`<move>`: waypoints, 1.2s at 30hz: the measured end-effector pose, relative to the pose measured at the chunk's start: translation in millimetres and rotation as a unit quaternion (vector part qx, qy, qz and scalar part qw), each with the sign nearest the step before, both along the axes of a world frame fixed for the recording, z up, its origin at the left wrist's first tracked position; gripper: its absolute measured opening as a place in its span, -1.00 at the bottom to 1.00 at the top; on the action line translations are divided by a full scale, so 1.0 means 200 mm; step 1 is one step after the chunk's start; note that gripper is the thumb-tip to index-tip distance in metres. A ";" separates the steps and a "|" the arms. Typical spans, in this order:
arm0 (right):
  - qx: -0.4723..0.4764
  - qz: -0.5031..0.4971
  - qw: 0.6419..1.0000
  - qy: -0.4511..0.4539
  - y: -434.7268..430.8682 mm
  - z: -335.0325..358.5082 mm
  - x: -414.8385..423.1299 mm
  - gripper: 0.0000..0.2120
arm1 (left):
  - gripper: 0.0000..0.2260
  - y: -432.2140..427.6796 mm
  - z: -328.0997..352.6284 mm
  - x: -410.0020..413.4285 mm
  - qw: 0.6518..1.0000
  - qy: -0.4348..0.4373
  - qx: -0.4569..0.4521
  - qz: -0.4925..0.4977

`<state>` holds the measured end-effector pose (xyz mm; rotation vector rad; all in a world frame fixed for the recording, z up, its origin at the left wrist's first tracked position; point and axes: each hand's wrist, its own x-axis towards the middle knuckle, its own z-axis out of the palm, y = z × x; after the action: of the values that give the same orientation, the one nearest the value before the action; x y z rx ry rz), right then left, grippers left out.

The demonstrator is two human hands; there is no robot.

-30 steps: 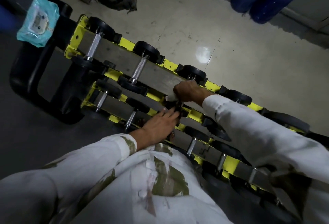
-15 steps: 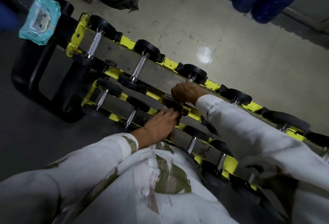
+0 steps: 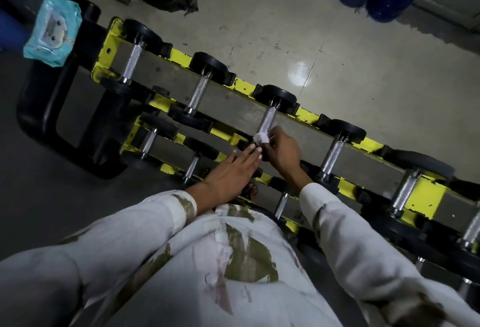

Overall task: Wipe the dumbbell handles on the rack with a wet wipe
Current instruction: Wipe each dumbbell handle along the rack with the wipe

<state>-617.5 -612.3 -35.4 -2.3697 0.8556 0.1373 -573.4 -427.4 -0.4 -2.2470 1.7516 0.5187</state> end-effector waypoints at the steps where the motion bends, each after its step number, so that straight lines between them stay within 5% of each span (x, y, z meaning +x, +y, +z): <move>1: 0.049 -0.039 0.998 0.012 0.00 -0.02 -0.01 -0.86 | -0.32 0.00 0.00 0.00 1.000 0.001 0.002 0.001; 4: 0.288 -0.154 0.945 0.011 -0.03 -0.06 0.02 -0.84 | -0.31 -0.01 0.00 -0.01 1.000 0.002 0.005 0.006; 7: 0.416 -0.242 0.877 0.012 -0.09 -0.07 0.10 -0.78 | -0.31 -0.01 0.02 -0.01 1.000 -0.003 0.013 0.001; 11: 0.433 -0.323 0.841 -0.031 -0.13 -0.07 0.14 -0.67 | -0.31 -0.01 0.03 0.00 1.000 0.006 0.022 0.001; 20: 0.508 -0.418 0.749 -0.080 -0.21 -0.04 0.36 -0.78 | -0.32 0.00 0.03 0.02 1.000 0.007 0.028 -0.010; 28: 0.586 -0.525 0.571 -0.232 -0.09 -0.04 0.42 -0.80 | -0.33 0.01 0.03 0.04 1.000 0.012 0.023 -0.018; 32: 0.522 -0.552 0.588 -0.277 -0.06 -0.07 0.44 -0.83 | -0.31 0.01 0.02 0.06 1.000 0.018 0.018 -0.019; 36: 0.383 -0.536 0.689 -0.303 -0.01 -0.09 0.41 -0.91 | -0.36 0.01 0.03 0.06 0.999 0.022 0.017 -0.031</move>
<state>-534.7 -614.7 -54.2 -0.7683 1.3266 -0.6173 -560.7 -425.0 5.9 -2.1677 1.8125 0.5846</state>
